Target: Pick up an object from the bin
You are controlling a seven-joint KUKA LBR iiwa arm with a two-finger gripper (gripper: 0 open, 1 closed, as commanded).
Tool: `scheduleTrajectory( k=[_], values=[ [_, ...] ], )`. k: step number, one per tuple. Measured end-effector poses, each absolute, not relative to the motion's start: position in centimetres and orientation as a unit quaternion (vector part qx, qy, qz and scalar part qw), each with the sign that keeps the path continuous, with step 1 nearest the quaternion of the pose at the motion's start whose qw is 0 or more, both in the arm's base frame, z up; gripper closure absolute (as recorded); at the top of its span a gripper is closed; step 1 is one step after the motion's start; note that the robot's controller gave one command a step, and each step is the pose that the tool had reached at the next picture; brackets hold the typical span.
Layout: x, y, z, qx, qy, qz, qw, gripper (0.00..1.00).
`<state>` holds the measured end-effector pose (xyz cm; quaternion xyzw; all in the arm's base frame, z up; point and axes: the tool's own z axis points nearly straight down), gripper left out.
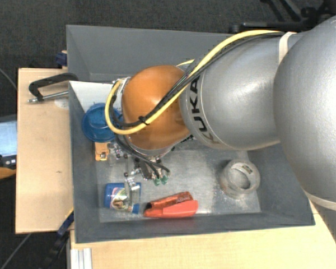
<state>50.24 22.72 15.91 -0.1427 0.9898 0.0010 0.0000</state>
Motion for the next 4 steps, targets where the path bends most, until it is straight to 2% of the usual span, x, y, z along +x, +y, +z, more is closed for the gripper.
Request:
scheduleTrajectory(
  k=[1,2,3,4],
  values=[
    [50.8,23.0,11.8,-0.199,0.98,0.001,0.0,0.0],
    [48.9,23.4,6.8,-0.206,0.979,0.001,-0.002,0.0],
    [49.5,21.4,7.1,-0.14,0.99,0.002,0.001,1.0],
    [49.5,21.4,7.1,-0.14,0.99,0.002,0.001,1.0]
  ],
)
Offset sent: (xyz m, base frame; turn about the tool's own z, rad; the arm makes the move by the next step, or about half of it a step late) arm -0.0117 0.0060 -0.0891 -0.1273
